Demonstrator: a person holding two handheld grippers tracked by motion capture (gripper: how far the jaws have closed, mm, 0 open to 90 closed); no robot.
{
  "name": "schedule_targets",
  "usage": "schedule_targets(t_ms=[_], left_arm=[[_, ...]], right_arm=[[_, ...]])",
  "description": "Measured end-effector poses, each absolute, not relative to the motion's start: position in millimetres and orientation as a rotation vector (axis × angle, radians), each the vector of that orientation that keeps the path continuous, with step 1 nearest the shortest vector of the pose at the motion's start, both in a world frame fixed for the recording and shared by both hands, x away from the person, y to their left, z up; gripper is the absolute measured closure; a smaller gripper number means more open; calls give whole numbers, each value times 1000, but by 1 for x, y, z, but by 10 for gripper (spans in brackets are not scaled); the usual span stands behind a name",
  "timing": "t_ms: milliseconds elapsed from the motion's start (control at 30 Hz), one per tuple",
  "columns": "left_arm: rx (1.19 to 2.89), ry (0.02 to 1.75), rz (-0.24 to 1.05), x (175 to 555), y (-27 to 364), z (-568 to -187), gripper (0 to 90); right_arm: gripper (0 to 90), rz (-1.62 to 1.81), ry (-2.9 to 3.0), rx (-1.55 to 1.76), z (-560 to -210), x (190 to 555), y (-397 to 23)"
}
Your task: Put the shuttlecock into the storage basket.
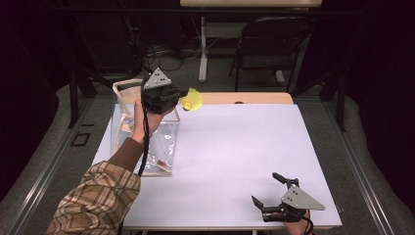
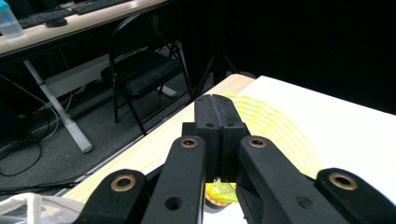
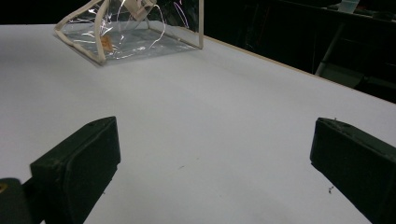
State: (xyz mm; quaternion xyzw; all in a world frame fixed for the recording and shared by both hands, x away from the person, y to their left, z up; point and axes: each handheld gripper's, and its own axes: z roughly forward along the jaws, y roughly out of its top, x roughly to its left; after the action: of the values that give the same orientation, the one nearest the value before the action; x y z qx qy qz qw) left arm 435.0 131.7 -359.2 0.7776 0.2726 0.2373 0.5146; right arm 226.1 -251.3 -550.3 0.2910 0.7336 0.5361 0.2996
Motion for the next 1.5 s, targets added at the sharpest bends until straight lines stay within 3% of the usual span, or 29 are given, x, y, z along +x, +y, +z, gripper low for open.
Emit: schedule_targets(t_ms=[1500], left_arm=[[1764,775,685,457,188,-326,900]], right_arm=[[14,1413,1944,777,-550,225,-253]])
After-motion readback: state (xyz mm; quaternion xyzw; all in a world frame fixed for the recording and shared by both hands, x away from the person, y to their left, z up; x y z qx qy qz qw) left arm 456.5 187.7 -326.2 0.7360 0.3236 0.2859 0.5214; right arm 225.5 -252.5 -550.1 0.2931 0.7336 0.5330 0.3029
